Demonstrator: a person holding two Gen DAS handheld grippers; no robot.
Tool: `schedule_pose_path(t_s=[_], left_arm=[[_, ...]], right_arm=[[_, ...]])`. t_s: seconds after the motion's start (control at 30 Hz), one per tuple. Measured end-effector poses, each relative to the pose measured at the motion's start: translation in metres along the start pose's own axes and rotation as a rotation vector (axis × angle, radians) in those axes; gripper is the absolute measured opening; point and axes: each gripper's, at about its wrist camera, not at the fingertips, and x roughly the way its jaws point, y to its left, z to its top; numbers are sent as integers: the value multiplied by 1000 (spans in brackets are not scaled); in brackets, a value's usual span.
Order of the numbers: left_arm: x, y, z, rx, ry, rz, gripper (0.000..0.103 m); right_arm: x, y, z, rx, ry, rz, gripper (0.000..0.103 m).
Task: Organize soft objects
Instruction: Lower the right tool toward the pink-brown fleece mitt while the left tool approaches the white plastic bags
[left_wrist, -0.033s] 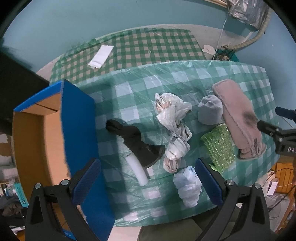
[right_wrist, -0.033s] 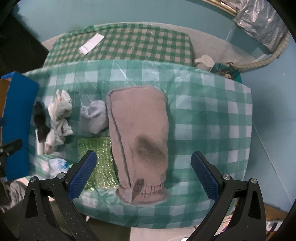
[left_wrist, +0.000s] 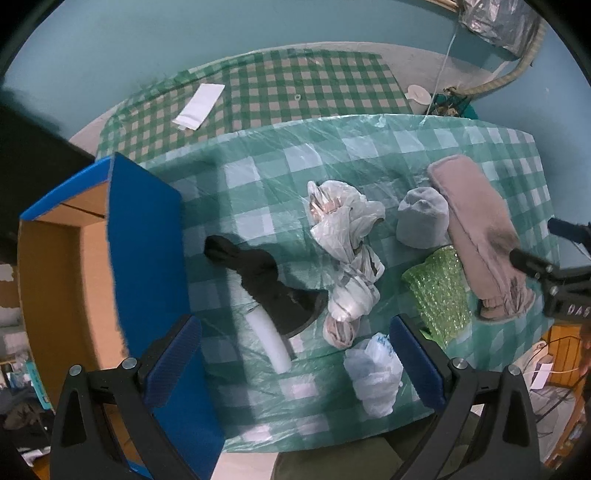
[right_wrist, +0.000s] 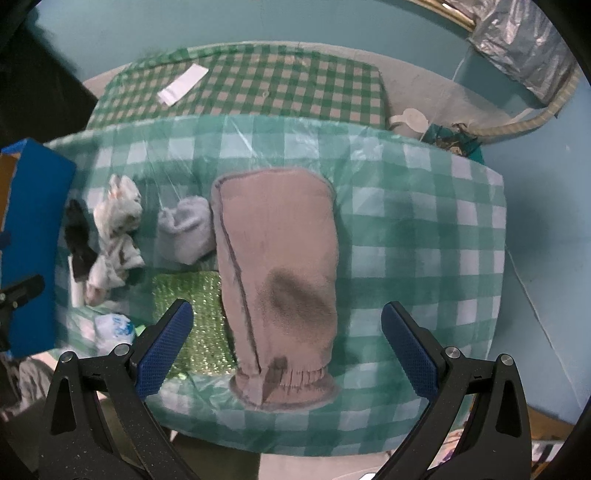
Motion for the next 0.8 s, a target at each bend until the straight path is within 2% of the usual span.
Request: schedule_pose_path(t_s=[0.23, 0.53, 0.8], left_arm=[[23, -6, 9, 21, 15, 16, 102], [45, -14, 16, 8, 48, -54, 102], [62, -16, 26, -7, 67, -54, 102]], right_arm=[[18, 3, -1, -43, 20, -23, 102], [35, 10, 2, -72, 39, -33, 102], [45, 13, -2, -77, 54, -40, 102]])
